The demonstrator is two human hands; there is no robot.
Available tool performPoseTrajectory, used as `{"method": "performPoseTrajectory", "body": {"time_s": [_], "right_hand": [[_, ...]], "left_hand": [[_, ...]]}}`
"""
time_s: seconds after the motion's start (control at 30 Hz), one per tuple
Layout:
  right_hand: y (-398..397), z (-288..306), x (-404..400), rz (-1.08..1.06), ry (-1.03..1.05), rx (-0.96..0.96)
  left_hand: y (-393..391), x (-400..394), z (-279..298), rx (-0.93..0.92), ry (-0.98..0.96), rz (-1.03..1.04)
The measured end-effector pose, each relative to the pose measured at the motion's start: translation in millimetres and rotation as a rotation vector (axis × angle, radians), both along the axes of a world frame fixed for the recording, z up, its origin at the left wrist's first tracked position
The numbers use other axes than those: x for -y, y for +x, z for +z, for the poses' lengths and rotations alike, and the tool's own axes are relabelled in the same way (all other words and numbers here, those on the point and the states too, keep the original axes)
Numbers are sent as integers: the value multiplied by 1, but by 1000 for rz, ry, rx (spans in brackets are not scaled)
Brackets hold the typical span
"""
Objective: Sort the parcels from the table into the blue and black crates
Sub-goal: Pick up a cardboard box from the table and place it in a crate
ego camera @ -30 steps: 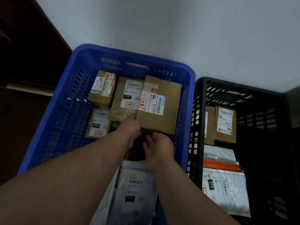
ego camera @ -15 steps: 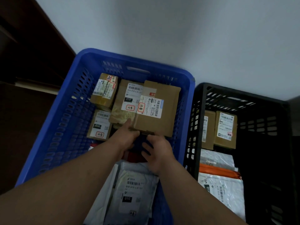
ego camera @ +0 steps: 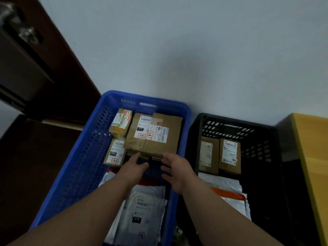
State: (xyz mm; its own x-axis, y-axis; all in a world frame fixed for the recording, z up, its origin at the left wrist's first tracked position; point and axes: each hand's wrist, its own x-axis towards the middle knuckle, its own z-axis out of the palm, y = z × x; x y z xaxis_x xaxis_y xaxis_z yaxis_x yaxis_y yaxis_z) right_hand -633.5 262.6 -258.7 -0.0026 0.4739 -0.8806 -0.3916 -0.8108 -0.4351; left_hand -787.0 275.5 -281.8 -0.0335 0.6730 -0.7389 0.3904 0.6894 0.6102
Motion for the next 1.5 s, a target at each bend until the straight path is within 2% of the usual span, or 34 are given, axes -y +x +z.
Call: {"method": "performPoseTrajectory", "body": {"time_s": [0.2, 0.37, 0.57, 0.77, 0.9, 1.1, 1.23, 1.5], "right_hand": [[36, 54, 73, -95, 92, 140], [65, 88, 144, -166, 98, 86], [130, 101, 224, -159, 126, 232], [224, 111, 287, -119, 209, 436], [324, 114, 351, -111, 175, 547], [464, 119, 441, -336, 48, 631], [513, 112, 460, -393, 23, 607], [586, 110, 458, -410, 4, 632]], "left_hand": [[40, 42, 60, 34, 85, -180], [62, 99, 99, 103, 106, -266], [114, 148, 125, 68, 138, -356], [230, 195, 137, 74, 189, -477], [340, 245, 132, 68, 182, -552], [484, 312, 133, 157, 186, -693], [543, 321, 132, 162, 156, -754], [632, 301, 114, 94, 304, -742]]}}
